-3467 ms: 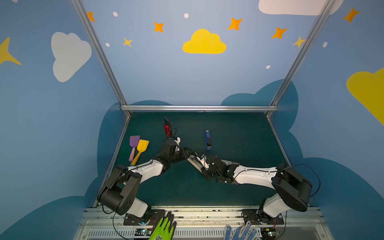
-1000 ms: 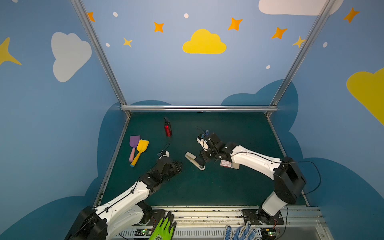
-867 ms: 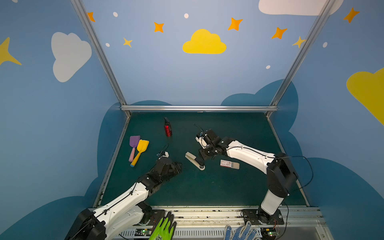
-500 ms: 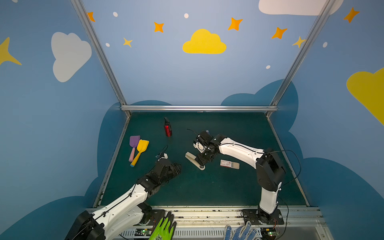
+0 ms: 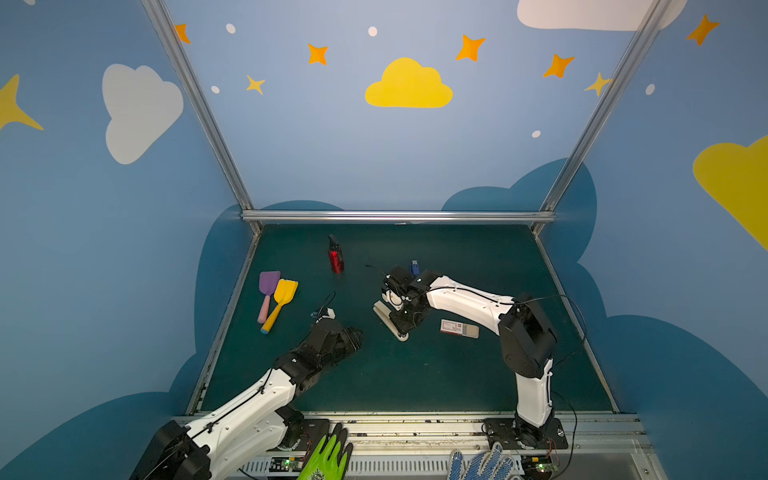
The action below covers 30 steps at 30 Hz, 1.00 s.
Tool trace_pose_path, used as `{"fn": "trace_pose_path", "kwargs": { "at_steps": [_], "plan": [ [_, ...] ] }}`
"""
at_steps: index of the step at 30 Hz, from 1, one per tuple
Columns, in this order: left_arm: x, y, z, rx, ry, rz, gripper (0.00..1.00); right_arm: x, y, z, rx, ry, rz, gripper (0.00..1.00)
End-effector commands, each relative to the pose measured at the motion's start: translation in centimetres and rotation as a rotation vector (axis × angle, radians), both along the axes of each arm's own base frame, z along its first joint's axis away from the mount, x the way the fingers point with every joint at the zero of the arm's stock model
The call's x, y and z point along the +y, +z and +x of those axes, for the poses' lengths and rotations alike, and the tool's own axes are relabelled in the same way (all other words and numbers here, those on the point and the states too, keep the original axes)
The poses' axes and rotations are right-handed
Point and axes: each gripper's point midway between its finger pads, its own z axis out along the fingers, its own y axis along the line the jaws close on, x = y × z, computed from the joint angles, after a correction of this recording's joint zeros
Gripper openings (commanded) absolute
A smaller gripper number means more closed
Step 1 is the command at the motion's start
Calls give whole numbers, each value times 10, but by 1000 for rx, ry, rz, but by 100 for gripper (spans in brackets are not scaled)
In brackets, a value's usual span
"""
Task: Load the staples into the stapler
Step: 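Release the closed stapler and lift the right gripper away while the left draws back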
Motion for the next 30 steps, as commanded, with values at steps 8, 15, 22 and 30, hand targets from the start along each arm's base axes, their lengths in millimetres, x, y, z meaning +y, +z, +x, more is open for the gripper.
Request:
{"fn": "trace_pose_path", "kwargs": {
  "at_steps": [8,15,22,30],
  "plan": [
    [6,-2,-2,-2,26,-6,55,-9,-29,6,14,-30,-89,20],
    [5,-2,-3,1,28,-21,55,-4,-14,60,-43,-152,-34,19],
    [5,-1,-5,3,26,-32,55,10,-7,108,-79,-234,-5,21],
    [5,6,-5,-14,23,-33,58,15,38,113,-145,-228,85,44]
  ]
}}
